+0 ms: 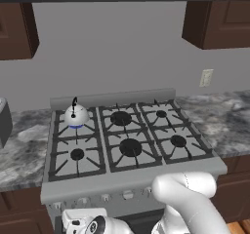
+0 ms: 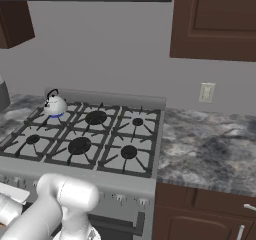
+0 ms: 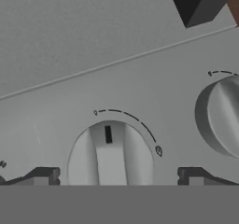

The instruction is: Lower the heat of the kettle.

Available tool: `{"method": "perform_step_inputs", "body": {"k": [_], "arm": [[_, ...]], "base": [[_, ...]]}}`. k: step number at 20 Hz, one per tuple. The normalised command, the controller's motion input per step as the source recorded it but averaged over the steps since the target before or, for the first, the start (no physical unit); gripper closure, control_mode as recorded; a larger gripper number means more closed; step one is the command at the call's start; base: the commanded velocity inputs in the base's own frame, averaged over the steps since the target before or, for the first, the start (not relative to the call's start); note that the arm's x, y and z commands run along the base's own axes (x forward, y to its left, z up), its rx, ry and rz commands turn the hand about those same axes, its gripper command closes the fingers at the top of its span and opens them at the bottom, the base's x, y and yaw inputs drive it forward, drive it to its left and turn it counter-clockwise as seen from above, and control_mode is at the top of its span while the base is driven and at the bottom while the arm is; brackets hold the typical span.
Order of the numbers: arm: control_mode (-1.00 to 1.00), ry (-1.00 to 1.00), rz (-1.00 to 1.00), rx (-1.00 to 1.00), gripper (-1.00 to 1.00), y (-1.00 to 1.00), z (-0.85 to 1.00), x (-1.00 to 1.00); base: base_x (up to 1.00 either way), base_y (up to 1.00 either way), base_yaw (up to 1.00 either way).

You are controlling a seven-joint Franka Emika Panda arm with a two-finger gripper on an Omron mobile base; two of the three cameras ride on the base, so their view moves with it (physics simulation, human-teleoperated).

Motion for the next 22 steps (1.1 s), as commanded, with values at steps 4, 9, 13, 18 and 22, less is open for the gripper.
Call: {"method": "perform_step_inputs", "body": {"k": [4, 9, 13, 18, 22], "arm": [[-1.00, 0.00, 0.01, 0.00, -1.00, -0.08, 0.00, 0.16], [-1.00, 0.00, 0.01, 0.00, 1.00, -0.05, 0.00, 0.17], [-1.00, 0.00, 0.00, 0.00, 1.00, -0.01, 0.00, 0.17], [-1.00, 0.00, 0.00, 0.00, 1.00, 0.00, 0.00, 0.09], [-1.00, 0.00, 0.04, 0.06, 1.00, 0.00, 0.00, 0.00]], "base": [[0.00, 0.00, 0.00], [0.00, 0.00, 0.00], [0.00, 0.00, 0.00], [0.00, 0.00, 0.00], [0.00, 0.00, 0.00]]}}
